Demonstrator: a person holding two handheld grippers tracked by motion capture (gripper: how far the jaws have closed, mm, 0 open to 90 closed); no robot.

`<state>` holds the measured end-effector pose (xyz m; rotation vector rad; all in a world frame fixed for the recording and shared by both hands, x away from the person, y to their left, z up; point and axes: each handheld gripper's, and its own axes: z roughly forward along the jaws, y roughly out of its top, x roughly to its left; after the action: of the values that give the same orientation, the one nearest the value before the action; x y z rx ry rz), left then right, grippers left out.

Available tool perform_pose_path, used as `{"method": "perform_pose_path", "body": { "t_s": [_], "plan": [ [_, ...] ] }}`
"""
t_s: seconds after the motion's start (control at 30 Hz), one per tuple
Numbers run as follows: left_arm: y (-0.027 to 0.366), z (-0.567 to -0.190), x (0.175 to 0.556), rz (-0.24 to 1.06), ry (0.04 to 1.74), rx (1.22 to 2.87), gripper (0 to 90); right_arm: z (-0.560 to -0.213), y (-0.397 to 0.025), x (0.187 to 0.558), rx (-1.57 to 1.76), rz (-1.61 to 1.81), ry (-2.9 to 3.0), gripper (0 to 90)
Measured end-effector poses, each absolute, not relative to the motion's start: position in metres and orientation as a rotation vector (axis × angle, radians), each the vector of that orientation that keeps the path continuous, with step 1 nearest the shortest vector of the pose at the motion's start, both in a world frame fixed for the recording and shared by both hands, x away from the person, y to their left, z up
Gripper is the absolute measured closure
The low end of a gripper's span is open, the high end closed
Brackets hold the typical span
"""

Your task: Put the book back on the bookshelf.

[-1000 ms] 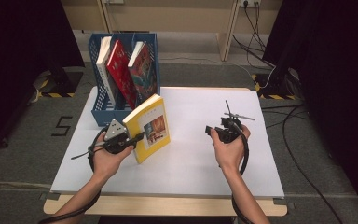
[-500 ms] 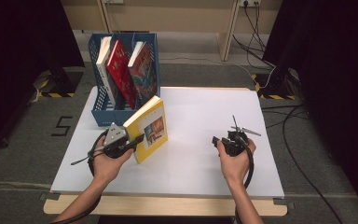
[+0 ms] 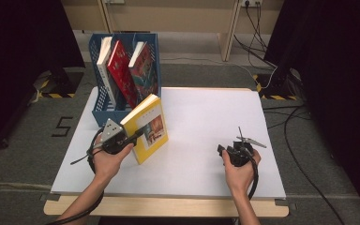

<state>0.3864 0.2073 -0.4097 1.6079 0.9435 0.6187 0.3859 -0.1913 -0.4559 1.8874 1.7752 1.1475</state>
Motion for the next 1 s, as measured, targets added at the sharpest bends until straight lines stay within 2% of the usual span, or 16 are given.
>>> {"method": "perform_pose_path", "body": {
  "t_s": [0.47,0.8,1.0],
  "plan": [
    [0.203,-0.412,0.388,0.664,0.941,1.577,67.6,-0.455,-0.191,0.387,1.875,1.157,1.767,56.2],
    [0.202,-0.41,0.39,0.636,0.938,1.565,74.1,-0.457,-0.189,0.387,1.872,1.157,1.778,56.0],
    [0.192,-0.403,0.392,0.63,0.935,1.573,74.9,-0.456,-0.191,0.387,1.881,1.159,1.768,56.0]
  ]
}}
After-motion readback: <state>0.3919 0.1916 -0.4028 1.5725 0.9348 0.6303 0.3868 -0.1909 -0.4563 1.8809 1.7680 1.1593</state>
